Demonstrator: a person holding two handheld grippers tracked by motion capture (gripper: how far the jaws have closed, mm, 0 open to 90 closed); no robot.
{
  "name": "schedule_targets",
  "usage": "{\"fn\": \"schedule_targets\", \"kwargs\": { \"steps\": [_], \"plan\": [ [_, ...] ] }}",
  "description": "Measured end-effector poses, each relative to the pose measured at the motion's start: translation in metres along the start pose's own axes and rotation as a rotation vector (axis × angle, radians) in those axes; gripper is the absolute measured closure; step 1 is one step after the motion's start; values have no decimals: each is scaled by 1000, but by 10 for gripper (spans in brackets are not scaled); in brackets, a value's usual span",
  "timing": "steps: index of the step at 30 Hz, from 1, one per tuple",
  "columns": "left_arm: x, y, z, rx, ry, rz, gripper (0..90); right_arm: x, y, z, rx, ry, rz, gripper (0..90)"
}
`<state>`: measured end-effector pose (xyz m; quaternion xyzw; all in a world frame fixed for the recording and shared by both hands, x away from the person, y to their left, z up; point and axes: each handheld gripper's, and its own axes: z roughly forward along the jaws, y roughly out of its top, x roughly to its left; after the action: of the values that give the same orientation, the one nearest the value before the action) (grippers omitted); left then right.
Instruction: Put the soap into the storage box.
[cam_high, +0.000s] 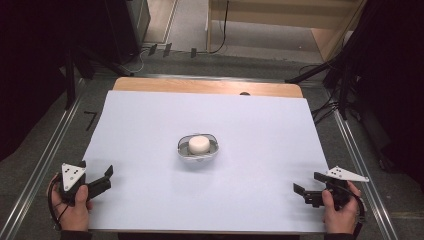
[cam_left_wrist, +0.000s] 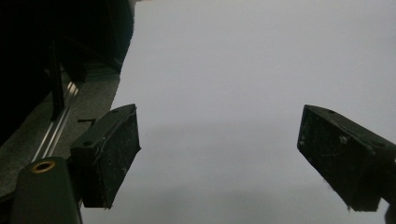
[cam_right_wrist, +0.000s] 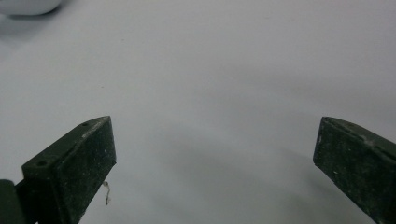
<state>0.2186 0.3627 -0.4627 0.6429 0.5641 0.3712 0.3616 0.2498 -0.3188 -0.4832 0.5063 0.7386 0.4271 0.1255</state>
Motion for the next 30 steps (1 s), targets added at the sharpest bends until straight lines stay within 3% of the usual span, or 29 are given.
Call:
{"fn": "schedule_targets", "kwargs": {
  "steps": [8, 13, 16, 24, 30],
  "plan": [
    [0, 0, 0, -2, -1, 2, 136, -15, -13, -19, -78, -24, 40, 0],
    [0, 0, 0, 0, -1, 3, 136, -17, -16, -24, -89, -32, 42, 0],
    [0, 0, 0, -3, -4, 2, 136, -19, -17, -26, -115, -65, 26, 0],
    [0, 0, 0, 0, -4, 1, 137, -27, -20, -31, -137, -86, 46, 0],
    [0, 0, 0, 3, -1, 7, 137, -26, -20, -27, -117, -88, 46, 0]
  ]
}}
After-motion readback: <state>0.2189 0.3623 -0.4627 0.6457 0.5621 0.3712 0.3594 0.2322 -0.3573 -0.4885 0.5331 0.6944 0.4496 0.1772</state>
